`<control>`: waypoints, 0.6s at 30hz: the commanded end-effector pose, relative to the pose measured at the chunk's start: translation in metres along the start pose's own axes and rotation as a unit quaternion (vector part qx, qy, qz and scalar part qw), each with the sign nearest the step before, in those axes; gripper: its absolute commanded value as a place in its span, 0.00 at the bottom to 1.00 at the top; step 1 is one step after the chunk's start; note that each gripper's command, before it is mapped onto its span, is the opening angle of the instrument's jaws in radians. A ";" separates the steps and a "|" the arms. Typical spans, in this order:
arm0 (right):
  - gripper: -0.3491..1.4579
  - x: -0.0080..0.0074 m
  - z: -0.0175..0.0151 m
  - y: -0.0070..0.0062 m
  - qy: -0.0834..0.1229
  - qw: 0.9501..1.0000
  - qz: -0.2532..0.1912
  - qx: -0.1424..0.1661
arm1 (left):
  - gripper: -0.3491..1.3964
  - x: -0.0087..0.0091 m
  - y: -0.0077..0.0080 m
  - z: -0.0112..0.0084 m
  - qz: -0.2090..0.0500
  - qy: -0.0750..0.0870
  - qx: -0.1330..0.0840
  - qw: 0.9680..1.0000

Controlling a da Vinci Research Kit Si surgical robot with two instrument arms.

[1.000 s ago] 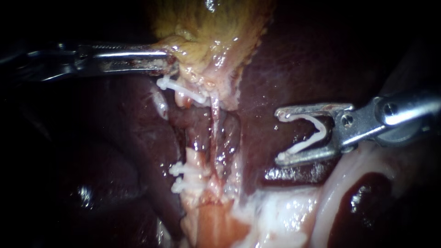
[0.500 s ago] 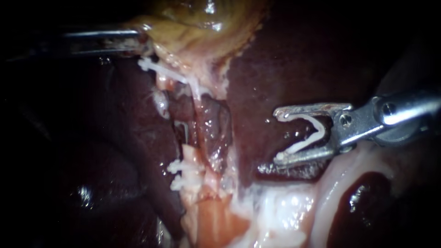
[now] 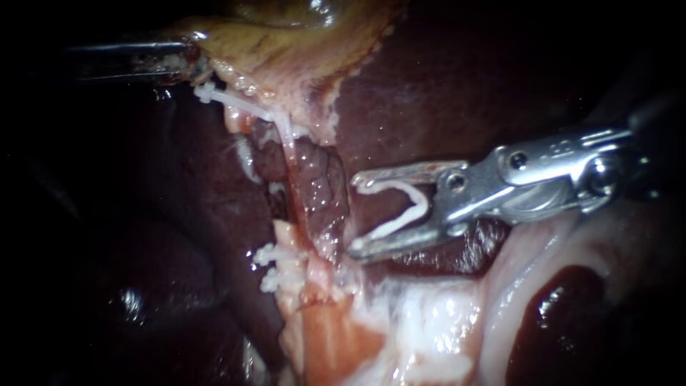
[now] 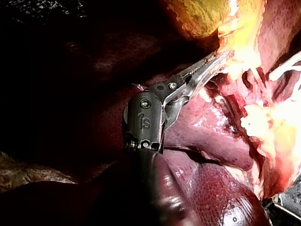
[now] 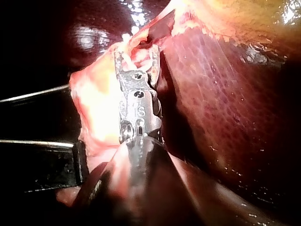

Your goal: Clipping first clip right tube

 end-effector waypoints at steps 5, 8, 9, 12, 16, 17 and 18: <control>0.47 -0.0006 0.0038 0.0003 0.005 1.000 0.015 0.012 | 0.00 0.0000 0.0000 0.0003 0.000 0.000 0.001 1.000; 0.47 -0.0007 0.0055 0.0002 0.030 0.999 0.027 0.030 | 0.00 0.0000 0.0000 0.0005 0.000 0.000 0.002 1.000; 0.47 -0.0007 0.0059 0.0001 0.040 0.998 0.032 0.039 | 0.00 0.0000 0.0000 0.0005 0.000 0.000 0.002 1.000; 0.47 -0.0006 0.0064 -0.0005 0.069 0.994 0.047 0.068 | 0.00 0.0000 0.0000 0.0006 0.000 0.000 0.002 1.000; 0.46 0.0000 0.0065 -0.0015 0.093 0.988 0.058 0.104 | 0.00 0.0000 0.0000 0.0006 0.000 0.000 0.002 1.000; 0.46 0.0002 0.0065 -0.0019 0.096 0.987 0.062 0.112 | 0.00 0.0001 0.0000 0.0006 0.000 0.000 0.002 1.000; 0.46 0.0004 0.0065 -0.0023 0.098 0.986 0.062 0.121 | 0.00 0.0001 0.0000 0.0006 0.000 0.000 0.002 1.000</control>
